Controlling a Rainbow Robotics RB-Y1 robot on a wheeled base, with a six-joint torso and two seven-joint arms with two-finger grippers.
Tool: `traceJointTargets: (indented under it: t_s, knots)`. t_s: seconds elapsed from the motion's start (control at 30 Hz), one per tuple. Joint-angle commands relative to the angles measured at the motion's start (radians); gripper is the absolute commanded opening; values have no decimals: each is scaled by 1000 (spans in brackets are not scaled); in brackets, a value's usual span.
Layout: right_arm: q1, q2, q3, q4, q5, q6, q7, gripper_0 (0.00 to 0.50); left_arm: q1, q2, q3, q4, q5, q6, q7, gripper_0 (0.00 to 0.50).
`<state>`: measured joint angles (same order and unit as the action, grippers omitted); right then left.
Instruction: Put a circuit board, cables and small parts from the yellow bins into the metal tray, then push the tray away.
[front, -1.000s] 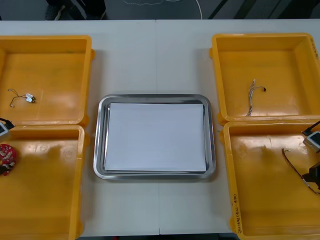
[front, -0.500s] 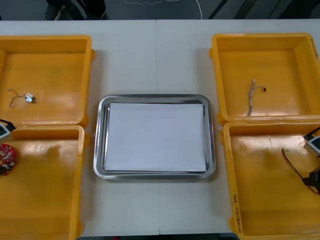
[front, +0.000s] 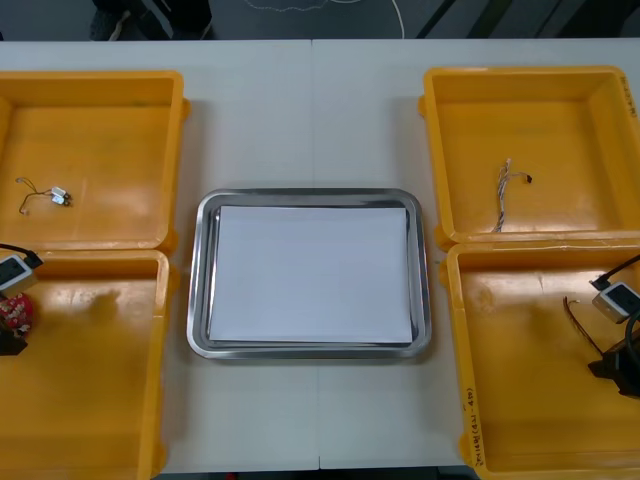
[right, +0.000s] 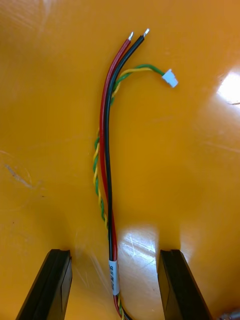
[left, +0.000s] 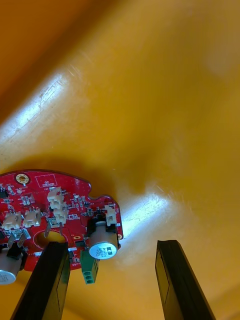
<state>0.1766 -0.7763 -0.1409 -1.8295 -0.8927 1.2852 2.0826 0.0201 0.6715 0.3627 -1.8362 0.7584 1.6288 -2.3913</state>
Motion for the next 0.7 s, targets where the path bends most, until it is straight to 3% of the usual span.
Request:
traceJointTargets:
  t_s: [0.03, 0.23, 0.33, 0.37, 0.4, 0.43, 0.47, 0.7]
  knots:
    - [21, -44, 34, 22, -12, -37, 37, 500, 26, -12, -19, 20, -10, -32, -40, 500]
    - [24, -44, 34, 26, -6, -40, 42, 500, 26, -12, -22, 26, -14, -41, -42, 500]
    - [26, -44, 34, 27, -5, -38, 40, 238, 26, -13, -25, 31, -14, -40, -43, 500]
    - [26, -44, 34, 26, -5, -38, 40, 206, 27, -13, -24, 32, -14, -40, -43, 500]
    - [26, -44, 34, 26, -3, -38, 37, 206, 26, -13, -25, 32, -14, -41, -43, 500]
    - [27, -44, 34, 26, -3, -38, 37, 27, 26, -13, -27, 32, -14, -41, -42, 500]
    - [27, -44, 34, 26, -3, -40, 37, 0, 26, -13, -27, 32, -16, -41, -43, 500]
    - [27, -44, 24, 27, -25, -38, 36, 0, 27, -24, -30, 32, -28, -41, -42, 500]
